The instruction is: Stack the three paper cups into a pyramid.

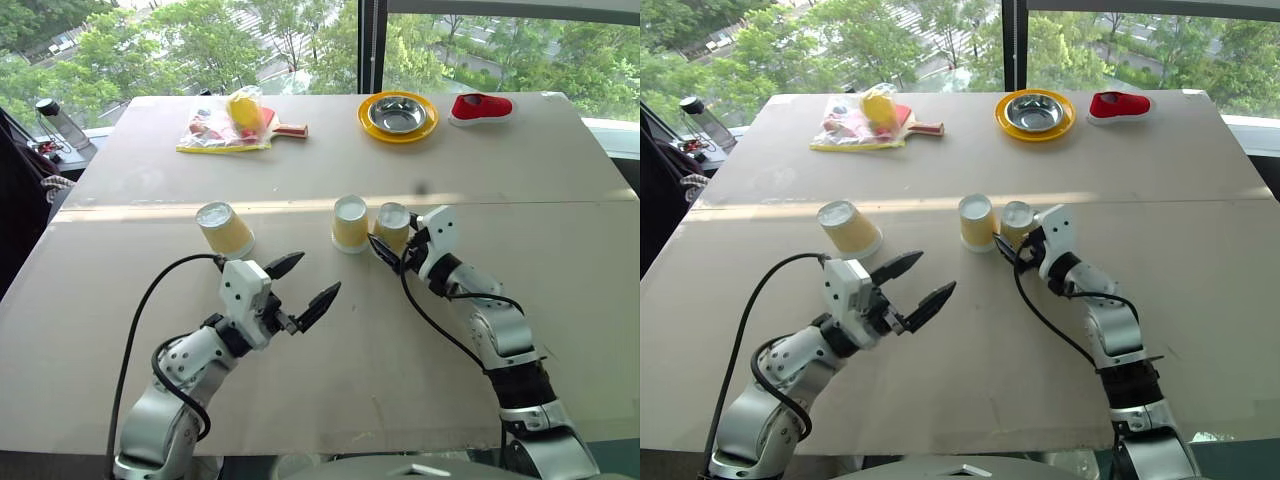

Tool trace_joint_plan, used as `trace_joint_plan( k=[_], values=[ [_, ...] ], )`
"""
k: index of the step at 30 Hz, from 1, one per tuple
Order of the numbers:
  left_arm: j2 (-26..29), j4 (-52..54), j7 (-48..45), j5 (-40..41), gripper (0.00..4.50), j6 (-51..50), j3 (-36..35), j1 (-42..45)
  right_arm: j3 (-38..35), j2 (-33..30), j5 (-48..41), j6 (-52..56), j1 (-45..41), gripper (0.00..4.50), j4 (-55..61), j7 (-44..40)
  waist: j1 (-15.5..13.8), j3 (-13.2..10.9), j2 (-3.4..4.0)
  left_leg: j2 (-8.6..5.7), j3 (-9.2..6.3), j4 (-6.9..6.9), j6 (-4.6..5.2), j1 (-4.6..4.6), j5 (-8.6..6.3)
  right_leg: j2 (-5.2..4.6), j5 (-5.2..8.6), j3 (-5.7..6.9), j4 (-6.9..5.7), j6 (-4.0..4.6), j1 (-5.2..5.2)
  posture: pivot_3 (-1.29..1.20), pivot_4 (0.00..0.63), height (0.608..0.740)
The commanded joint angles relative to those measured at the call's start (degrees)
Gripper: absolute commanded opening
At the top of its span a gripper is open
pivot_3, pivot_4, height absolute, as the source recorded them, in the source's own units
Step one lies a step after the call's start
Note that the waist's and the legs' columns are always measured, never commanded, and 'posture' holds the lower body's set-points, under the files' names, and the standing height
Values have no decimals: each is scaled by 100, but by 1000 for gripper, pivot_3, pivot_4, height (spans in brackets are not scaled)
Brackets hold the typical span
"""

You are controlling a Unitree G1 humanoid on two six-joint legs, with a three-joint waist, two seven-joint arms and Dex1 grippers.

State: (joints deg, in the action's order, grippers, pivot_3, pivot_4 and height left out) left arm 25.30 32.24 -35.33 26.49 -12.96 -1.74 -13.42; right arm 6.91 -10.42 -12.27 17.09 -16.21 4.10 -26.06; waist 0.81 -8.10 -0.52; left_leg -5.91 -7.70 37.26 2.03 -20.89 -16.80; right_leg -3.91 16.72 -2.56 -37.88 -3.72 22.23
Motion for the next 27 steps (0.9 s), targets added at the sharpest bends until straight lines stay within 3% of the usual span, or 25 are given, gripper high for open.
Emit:
trace_joint_plan(
  k=[1,7,14,21,27],
  values=[
    [-108,299,17,-4,4500,327,-89,-242,-178,-225,-242,122,240,4457,598,-218,-5,0,0,0,0,0,0,0,0,0,0,-1,0,0,0,0,150,740],
    [-445,70,650,-343,4500,655,-495,-503,-389,-951,-674,495,1117,4457,1351,-771,-38,-1,1,0,-3,0,1,0,-1,-2,0,-3,3,0,-4,0,150,740],
    [-1019,-509,2087,-1001,4500,786,-1434,-256,-854,-1828,-1722,-267,1997,4457,2149,-2482,-55,-4,-10,1,-2,3,2,0,-2,-2,0,1,4,-1,-12,0,150,740],
    [-601,-1512,1795,-1026,4500,967,-1650,660,-1033,-1829,-2758,-210,1893,4457,2477,-2967,-145,-3,-29,1,-9,10,2,7,-2,-4,-1,12,3,-1,-22,0,150,740],
    [-387,-1849,1447,-1047,4500,875,-1374,1177,-945,-1827,-2627,-381,1873,4457,2504,-2945,-165,-4,-31,0,-13,10,3,3,-3,-5,-1,17,10,0,-21,0,150,740]
  ],
)
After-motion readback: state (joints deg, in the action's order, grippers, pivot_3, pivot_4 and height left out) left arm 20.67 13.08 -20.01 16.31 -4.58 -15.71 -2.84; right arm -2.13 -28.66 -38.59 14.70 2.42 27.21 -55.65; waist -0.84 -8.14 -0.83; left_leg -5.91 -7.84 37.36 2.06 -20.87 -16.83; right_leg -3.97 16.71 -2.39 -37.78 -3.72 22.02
